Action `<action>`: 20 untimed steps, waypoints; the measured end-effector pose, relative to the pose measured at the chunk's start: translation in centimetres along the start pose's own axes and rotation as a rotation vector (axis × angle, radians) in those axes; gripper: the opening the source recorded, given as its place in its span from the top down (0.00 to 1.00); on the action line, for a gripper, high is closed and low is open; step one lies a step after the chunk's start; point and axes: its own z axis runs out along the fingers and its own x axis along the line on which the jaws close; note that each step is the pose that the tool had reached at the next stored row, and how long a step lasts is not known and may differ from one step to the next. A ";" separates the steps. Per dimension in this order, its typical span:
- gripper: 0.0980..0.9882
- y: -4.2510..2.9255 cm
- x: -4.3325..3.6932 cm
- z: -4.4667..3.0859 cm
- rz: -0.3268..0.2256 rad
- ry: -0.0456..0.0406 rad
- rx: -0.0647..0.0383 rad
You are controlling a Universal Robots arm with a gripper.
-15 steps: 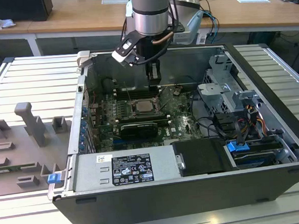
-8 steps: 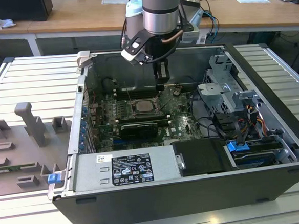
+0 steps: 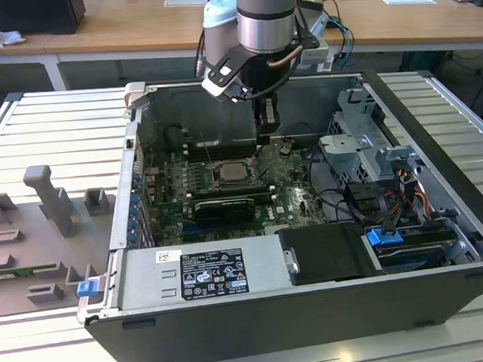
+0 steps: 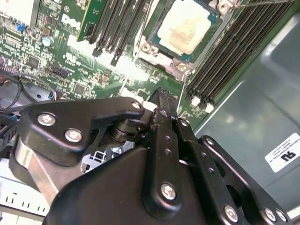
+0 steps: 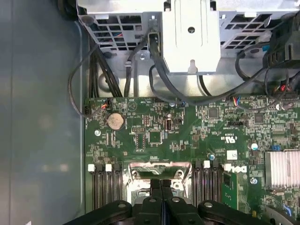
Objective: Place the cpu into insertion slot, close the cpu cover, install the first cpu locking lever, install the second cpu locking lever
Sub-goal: 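Close the cpu cover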
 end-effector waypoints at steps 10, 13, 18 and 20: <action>0.99 1.95 0.04 0.15 -0.001 0.0002 0.000; 0.99 2.63 0.06 0.33 -0.001 0.0001 0.001; 0.99 3.49 0.08 1.03 -0.002 0.0002 0.001; 0.99 3.60 0.08 1.38 -0.002 0.0001 0.002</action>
